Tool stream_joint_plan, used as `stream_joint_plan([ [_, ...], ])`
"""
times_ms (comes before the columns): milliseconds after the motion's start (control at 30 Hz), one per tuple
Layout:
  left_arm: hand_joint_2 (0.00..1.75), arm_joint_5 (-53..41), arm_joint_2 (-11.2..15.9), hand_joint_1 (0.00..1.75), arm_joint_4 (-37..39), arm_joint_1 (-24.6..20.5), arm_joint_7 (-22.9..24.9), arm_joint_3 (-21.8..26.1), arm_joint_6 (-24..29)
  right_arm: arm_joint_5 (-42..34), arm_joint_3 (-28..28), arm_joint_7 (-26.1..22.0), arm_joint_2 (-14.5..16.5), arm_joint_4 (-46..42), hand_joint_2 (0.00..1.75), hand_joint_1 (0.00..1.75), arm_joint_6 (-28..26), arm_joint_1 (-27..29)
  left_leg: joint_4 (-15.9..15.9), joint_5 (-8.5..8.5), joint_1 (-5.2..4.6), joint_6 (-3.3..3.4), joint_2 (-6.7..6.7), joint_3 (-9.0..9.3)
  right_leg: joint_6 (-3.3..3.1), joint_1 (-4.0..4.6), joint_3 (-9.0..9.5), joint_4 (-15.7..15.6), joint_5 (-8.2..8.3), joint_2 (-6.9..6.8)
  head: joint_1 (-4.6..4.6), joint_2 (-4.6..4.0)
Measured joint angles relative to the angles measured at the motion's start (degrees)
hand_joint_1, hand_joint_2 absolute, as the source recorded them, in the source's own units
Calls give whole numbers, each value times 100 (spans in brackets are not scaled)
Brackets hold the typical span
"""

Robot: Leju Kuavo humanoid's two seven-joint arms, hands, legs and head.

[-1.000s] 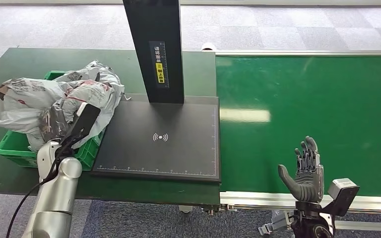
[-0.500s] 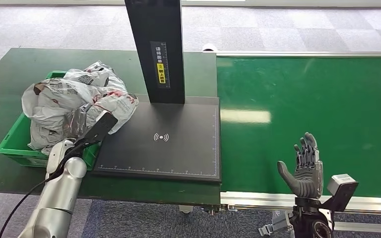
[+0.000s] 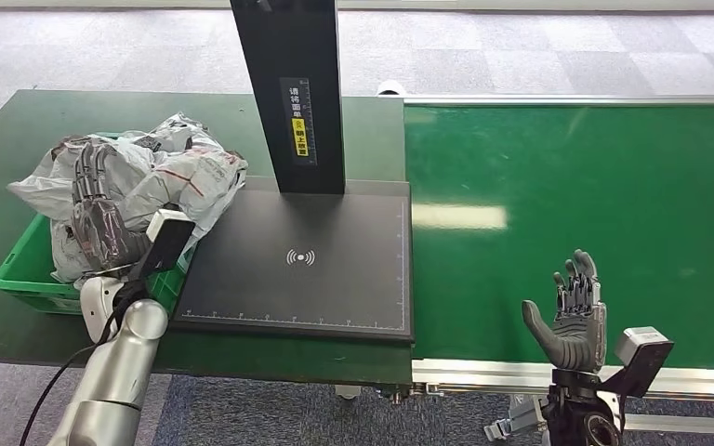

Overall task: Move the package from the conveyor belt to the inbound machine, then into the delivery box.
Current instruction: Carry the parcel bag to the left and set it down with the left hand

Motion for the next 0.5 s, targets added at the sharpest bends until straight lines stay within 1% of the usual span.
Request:
stream_joint_plan([
  [33, 175, -50, -78, 0, -85, 2, -232, 121, 4, -7, 1, -1, 1, 0, 175, 0, -11, 12, 0, 0, -1, 0, 0, 0, 0, -1, 0, 0, 0, 0, -1, 0],
  [100, 87, -116, -244, 0, -233, 1, -593, 387, 6, -19, 3, -1, 3, 0, 175, 0, -30, 28, 1, 0, -2, 0, 1, 0, 0, -3, 0, 0, 0, 1, -1, 0],
  [167, 0, -142, -378, 0, -341, 1, -752, 602, 6, -27, 3, -2, 3, 0, 175, 0, -37, 42, 1, 0, -2, 0, 2, 0, 0, -3, 0, -1, 0, 1, -1, 0],
  [400, 0, -299, -833, 0, -759, -20, -1515, 1396, 5, -34, 8, -4, 3, 0, 175, 0, -51, 55, 0, 0, 0, 0, 2, -2, 0, -1, -2, 0, 0, 2, -2, 0],
  [500, 0, -182, -1057, 0, -1287, -11, -1934, 1688, 7, -41, 32, -7, 3, 2, 175, 0, -61, 54, 0, 0, 1, 0, 3, -5, 0, 1, -3, 0, 0, 2, -1, 0],
])
